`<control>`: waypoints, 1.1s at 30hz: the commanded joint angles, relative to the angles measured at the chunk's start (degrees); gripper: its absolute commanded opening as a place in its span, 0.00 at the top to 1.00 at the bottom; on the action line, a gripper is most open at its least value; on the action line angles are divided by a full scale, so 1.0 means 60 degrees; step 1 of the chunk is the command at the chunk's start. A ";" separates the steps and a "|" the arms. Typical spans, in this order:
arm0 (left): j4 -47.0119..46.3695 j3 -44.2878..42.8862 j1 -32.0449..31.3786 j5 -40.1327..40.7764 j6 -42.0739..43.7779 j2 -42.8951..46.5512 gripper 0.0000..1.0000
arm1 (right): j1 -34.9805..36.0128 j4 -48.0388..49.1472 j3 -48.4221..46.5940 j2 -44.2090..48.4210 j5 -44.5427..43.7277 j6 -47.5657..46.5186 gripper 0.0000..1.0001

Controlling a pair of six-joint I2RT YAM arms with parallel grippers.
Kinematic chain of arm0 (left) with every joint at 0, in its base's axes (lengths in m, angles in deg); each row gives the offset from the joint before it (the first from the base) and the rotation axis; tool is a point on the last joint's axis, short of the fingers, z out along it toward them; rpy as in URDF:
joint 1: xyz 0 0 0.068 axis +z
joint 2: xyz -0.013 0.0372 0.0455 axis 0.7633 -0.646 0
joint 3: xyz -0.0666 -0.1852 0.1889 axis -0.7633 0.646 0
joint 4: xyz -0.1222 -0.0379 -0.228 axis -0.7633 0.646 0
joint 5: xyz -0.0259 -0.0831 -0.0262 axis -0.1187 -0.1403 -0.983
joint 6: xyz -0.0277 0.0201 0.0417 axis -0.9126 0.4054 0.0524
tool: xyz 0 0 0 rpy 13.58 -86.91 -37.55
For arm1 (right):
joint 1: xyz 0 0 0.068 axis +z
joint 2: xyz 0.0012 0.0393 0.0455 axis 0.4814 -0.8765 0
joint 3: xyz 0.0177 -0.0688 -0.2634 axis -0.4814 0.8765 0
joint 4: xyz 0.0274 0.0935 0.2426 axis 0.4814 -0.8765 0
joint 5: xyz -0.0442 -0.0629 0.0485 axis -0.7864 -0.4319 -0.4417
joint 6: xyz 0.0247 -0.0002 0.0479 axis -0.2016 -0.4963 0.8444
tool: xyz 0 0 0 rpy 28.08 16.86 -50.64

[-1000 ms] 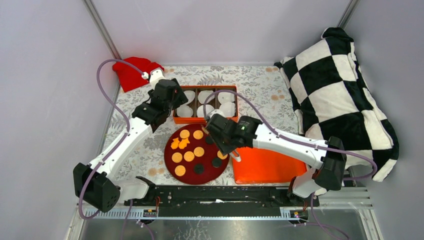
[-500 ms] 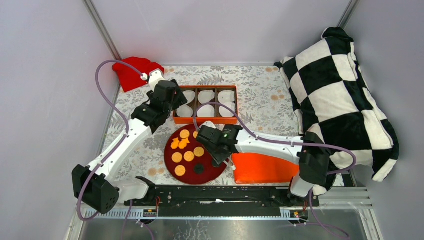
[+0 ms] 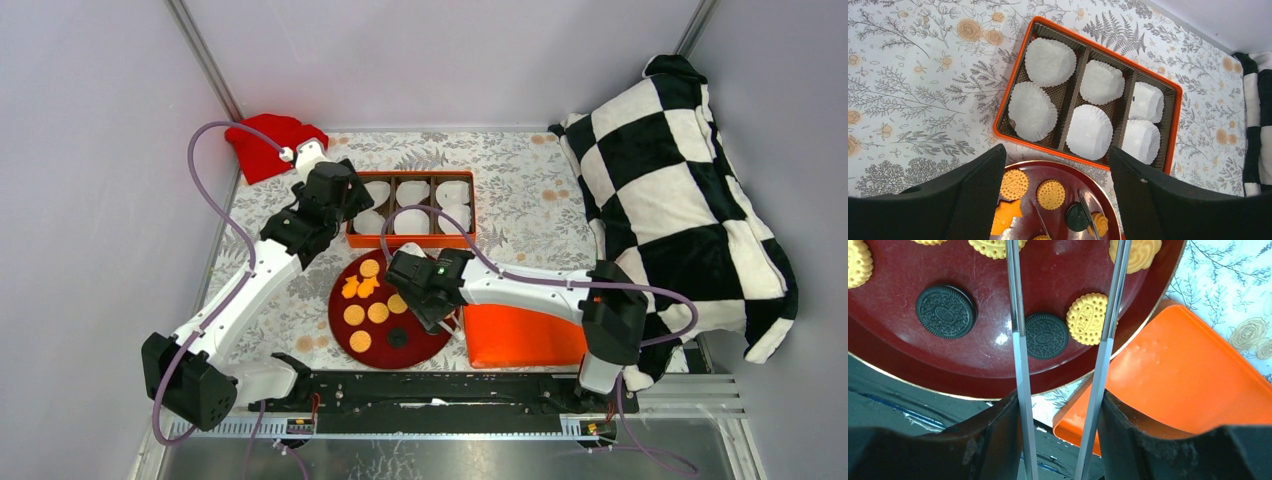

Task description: Pack the cookies

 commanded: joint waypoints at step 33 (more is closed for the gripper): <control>0.1046 -0.1281 0.0770 0.1570 -0.0405 -0.0035 0.97 | -0.1860 -0.0434 -0.6714 -0.2923 -0.1305 -0.1452 1.00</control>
